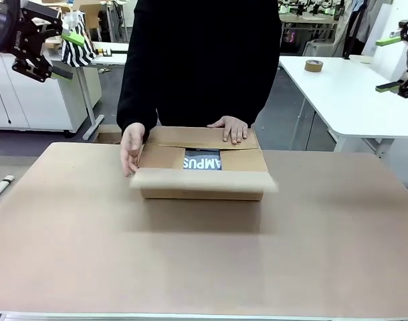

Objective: Pack the gift set into the box.
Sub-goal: Press and hold the closed box until the human finishes sealing it.

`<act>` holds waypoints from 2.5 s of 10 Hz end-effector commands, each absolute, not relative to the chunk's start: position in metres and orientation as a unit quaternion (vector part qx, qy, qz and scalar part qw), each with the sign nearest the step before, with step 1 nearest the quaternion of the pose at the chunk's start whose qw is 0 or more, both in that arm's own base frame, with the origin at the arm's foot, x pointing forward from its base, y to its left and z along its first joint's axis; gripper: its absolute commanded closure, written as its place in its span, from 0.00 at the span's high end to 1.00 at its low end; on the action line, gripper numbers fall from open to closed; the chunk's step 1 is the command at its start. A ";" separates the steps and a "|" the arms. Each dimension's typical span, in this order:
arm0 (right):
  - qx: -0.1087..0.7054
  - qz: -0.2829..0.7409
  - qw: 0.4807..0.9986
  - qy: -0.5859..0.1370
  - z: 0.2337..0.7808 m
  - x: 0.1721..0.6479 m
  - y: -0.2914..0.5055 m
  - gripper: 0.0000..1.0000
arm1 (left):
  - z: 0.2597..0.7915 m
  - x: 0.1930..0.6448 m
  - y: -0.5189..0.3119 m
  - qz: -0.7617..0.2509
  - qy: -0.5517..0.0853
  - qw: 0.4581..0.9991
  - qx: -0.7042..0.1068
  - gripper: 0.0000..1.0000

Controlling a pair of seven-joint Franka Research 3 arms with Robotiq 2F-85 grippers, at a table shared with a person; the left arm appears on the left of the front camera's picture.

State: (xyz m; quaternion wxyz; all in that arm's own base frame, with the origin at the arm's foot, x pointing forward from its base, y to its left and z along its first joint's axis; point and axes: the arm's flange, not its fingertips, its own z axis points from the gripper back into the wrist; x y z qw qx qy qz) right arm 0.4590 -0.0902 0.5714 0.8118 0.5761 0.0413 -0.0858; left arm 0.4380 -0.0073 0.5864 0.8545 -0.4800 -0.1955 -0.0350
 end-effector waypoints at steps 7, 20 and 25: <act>0.575 -0.087 0.812 0.047 0.574 0.458 -0.091 1.00 | 0.587 0.436 -0.008 -0.033 -0.193 0.857 -0.477 1.00; 0.575 -0.087 0.812 0.047 0.574 0.458 -0.091 1.00 | 0.587 0.436 -0.008 -0.033 -0.193 0.857 -0.477 1.00; 0.575 -0.087 0.812 0.047 0.574 0.458 -0.091 1.00 | 0.587 0.436 -0.008 -0.033 -0.193 0.857 -0.477 1.00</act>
